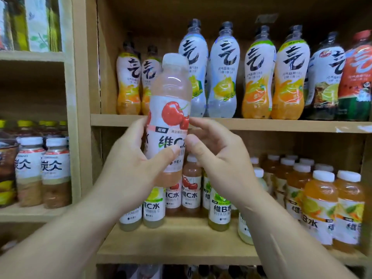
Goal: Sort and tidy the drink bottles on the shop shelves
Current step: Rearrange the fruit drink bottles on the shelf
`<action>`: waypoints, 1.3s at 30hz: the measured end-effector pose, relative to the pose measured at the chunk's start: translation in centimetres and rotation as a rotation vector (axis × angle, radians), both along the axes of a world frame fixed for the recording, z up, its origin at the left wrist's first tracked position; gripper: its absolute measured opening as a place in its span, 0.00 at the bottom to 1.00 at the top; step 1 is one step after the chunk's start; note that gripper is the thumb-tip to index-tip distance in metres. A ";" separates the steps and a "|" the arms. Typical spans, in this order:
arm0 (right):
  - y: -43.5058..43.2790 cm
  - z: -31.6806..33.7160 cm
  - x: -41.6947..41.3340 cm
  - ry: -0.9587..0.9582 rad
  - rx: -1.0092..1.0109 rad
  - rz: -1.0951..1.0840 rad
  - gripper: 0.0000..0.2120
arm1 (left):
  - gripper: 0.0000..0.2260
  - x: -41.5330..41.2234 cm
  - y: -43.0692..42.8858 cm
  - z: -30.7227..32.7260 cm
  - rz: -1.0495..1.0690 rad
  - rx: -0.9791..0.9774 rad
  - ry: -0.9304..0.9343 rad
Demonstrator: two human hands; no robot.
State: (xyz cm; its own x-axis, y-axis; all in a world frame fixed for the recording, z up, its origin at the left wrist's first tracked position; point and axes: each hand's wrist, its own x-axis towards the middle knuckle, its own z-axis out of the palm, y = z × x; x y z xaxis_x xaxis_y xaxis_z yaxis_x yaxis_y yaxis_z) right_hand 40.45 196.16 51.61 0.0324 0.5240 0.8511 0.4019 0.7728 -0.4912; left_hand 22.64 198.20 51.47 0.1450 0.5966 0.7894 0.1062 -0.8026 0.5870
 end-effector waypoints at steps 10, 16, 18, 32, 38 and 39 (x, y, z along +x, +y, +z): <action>1.2 -10.2 3.6 0.006 -0.355 0.008 0.13 | 0.23 3.6 2.8 -11.8 -0.032 -0.240 0.076; 3.3 -14.8 5.3 -0.030 -0.492 -0.155 0.15 | 0.25 6.3 7.7 -16.1 0.039 -0.361 0.119; 4.2 -15.7 5.2 -0.009 -0.536 -0.153 0.18 | 0.23 7.1 8.9 -16.9 0.033 -0.381 0.139; 10.0 -18.7 3.6 -0.126 -0.574 -0.292 0.33 | 0.20 1.4 11.6 -19.1 0.640 0.080 0.365; 11.7 -18.6 2.0 -0.155 -0.604 -0.311 0.30 | 0.25 -1.0 12.7 -20.0 0.832 -0.007 0.412; 11.9 -18.6 1.8 -0.171 -0.600 -0.328 0.29 | 0.26 -1.0 12.7 -20.1 0.818 -0.033 0.401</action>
